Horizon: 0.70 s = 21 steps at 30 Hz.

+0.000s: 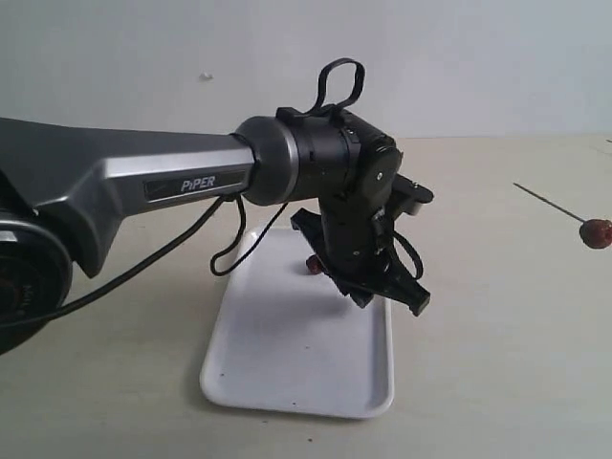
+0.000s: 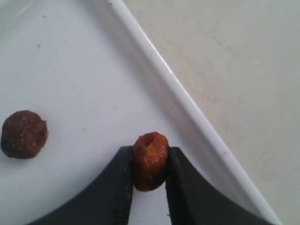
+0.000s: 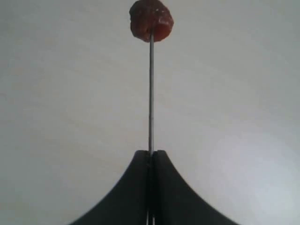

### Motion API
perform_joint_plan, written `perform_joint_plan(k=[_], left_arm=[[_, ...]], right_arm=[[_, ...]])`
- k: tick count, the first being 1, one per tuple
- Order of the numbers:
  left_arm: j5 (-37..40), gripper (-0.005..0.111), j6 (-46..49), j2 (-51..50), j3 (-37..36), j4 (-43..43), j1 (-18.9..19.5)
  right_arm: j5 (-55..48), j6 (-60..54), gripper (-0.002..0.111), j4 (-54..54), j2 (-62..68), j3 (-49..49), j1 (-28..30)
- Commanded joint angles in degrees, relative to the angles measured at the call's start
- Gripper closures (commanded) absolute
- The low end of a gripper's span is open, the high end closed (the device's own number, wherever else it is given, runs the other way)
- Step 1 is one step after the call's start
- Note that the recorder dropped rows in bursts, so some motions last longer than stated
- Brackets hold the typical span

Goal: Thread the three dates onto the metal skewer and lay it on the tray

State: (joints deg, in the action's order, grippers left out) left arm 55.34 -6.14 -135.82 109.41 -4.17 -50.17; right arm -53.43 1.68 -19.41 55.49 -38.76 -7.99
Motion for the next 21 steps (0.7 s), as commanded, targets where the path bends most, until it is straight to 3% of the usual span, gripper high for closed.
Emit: perform_joint_plan(k=[1,8,13,16,19,21], left_arm=[[1.7,0.081,0.2,1.6,0.2,-0.8,-0.1],[13.9,0.081,9.4,7.4,0.2,-6.9,-0.1],[14.6,0.081,25.6,11.9,0.0,-7.6,0.9],[14.6,0.081,33.2,12.9,0.0,-4.2,1.6],[14.6,0.081,46.4,14.7,0.0,5.2,2.3],[14.6,0.081,47.1,14.9,0.0,4.6,2.3]], right_arm=[[0.2,0.1,0.108,-0.1,-0.1,0.1,0.4],[1.0,0.1,0.108,-0.8,-0.1,0.1,0.4],[-1.1,-5.4,0.108,-1.1,-0.2,0.1,0.4],[-2.9,-11.5,0.108,0.6,-0.2,0.1,0.4],[-3.8,-23.6,0.108,5.5,-0.2,0.5,0.3],[-2.4,-27.6,0.108,6.9,-0.2,1.9,0.3]])
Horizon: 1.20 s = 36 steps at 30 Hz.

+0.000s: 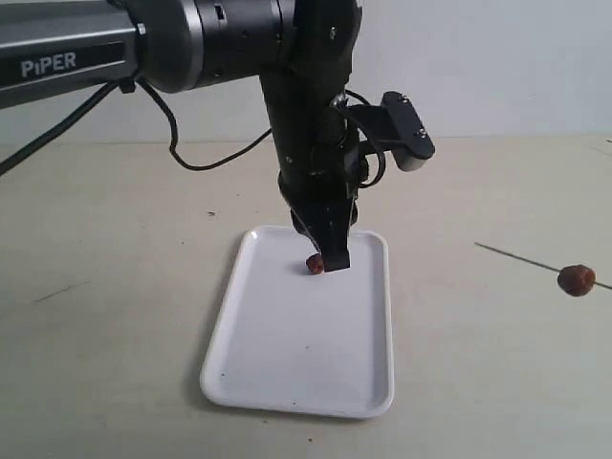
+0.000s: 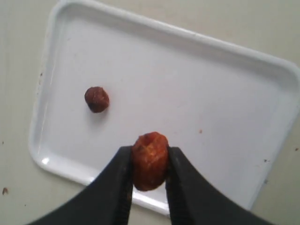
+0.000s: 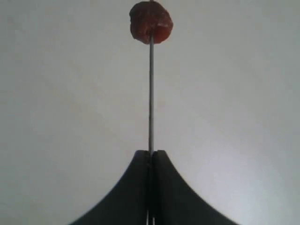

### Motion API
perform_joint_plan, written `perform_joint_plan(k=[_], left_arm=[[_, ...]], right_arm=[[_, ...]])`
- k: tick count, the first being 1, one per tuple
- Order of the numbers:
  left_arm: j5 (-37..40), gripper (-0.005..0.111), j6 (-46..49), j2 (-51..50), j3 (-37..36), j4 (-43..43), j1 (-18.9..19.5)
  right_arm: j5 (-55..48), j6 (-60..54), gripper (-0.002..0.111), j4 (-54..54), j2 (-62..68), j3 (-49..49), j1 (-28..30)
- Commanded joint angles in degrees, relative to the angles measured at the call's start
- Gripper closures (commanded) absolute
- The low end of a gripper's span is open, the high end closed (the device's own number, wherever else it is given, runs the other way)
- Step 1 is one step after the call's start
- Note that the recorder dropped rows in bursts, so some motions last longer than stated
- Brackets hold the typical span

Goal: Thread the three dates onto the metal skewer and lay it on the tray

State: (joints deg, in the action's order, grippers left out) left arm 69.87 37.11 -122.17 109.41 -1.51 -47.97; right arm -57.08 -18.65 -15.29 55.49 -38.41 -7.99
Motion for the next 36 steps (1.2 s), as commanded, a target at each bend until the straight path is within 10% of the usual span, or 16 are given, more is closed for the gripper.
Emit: perform_joint_plan(k=[1,36], left_arm=[[0.1,0.081,3.7,1.3,0.0,-0.1,0.1],[0.1,0.081,47.2,0.9,-5.9,11.8,10.2]], right_arm=[[2.8,-7.3,0.108,2.8,-0.2,2.2,0.3],[8.8,-22.2,0.108,23.7,-3.5,3.1,0.3]])
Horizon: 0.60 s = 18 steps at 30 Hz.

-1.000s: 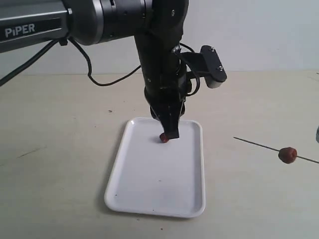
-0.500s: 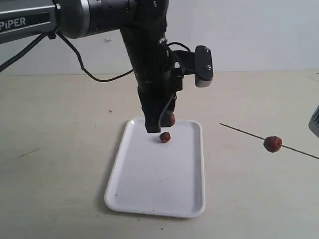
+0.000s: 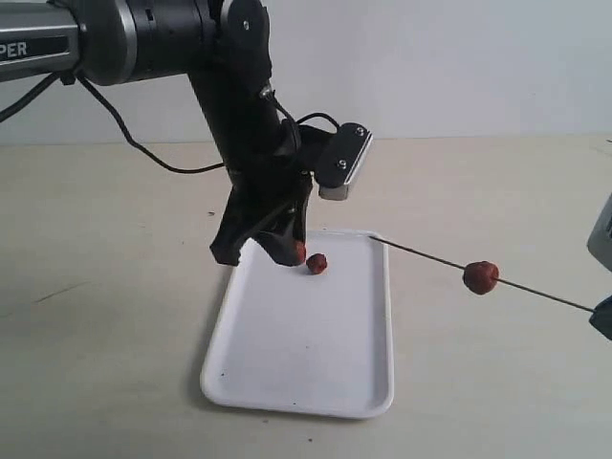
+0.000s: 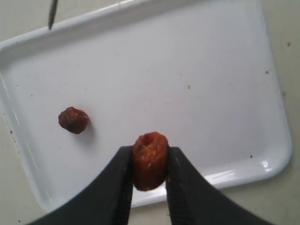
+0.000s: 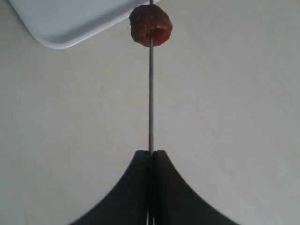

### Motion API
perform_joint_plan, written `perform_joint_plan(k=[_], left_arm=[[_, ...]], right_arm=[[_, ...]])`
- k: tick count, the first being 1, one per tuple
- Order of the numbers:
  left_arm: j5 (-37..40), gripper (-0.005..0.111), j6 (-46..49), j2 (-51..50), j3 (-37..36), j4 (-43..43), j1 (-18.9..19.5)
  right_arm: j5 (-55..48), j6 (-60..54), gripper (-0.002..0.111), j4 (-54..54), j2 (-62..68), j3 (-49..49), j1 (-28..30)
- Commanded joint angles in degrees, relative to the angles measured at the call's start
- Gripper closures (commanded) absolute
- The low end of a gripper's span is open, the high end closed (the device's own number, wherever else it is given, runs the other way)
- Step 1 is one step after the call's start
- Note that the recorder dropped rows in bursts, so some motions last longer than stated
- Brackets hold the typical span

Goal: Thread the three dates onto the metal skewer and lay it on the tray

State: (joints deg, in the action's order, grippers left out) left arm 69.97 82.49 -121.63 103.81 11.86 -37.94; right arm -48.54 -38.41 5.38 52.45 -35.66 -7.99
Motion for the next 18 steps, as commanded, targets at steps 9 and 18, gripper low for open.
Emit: perform_joint_plan(k=[9,18], left_arm=[[0.0,0.081,10.5,0.3,-0.3,0.9,0.2],[0.0,0.081,13.1,0.4,-0.3,3.4,0.2]], right_arm=[[-2.1,-12.8,0.108,12.5,-0.4,0.3,0.3],[-1.9,-13.0,0.108,12.6,-0.4,0.3,0.3]])
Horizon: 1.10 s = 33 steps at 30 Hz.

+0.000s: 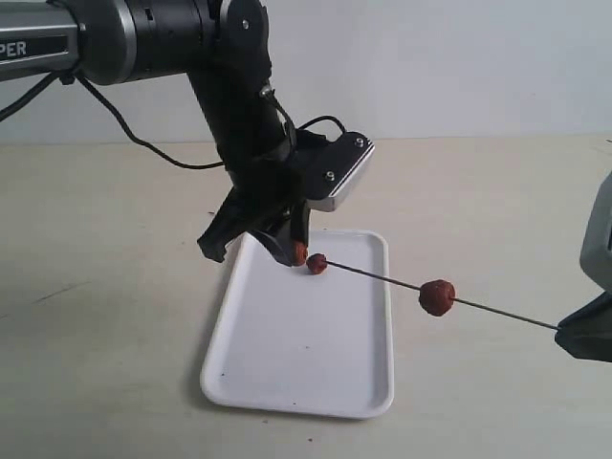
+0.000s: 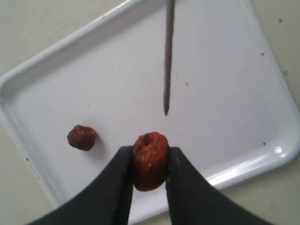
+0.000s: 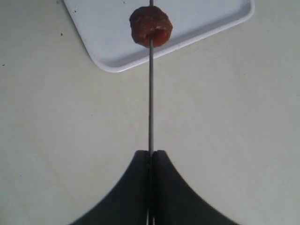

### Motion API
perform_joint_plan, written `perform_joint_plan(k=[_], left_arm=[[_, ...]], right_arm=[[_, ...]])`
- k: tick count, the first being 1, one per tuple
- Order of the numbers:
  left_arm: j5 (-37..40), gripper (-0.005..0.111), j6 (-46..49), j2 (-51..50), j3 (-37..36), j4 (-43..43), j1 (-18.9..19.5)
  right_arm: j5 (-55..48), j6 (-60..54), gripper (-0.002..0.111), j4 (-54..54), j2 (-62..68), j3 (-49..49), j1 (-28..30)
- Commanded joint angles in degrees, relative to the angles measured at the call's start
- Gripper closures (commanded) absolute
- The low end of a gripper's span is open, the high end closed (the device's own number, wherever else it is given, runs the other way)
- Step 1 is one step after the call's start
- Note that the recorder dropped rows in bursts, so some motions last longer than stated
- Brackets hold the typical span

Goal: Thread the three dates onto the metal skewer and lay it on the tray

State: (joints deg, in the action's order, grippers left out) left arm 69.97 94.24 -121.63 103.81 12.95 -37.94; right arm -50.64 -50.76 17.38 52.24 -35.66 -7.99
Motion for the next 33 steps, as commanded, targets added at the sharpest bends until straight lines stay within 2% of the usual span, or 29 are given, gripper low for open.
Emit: perform_joint_plan(k=[1,33], left_arm=[[0.0,0.081,1.5,0.5,-0.3,2.6,0.2],[0.0,0.081,4.6,1.0,-0.3,4.5,0.2]], right_arm=[[0.2,-0.8,0.108,0.6,-0.2,0.3,0.3],[2.2,-1.5,0.108,-0.6,0.4,0.3,0.3]])
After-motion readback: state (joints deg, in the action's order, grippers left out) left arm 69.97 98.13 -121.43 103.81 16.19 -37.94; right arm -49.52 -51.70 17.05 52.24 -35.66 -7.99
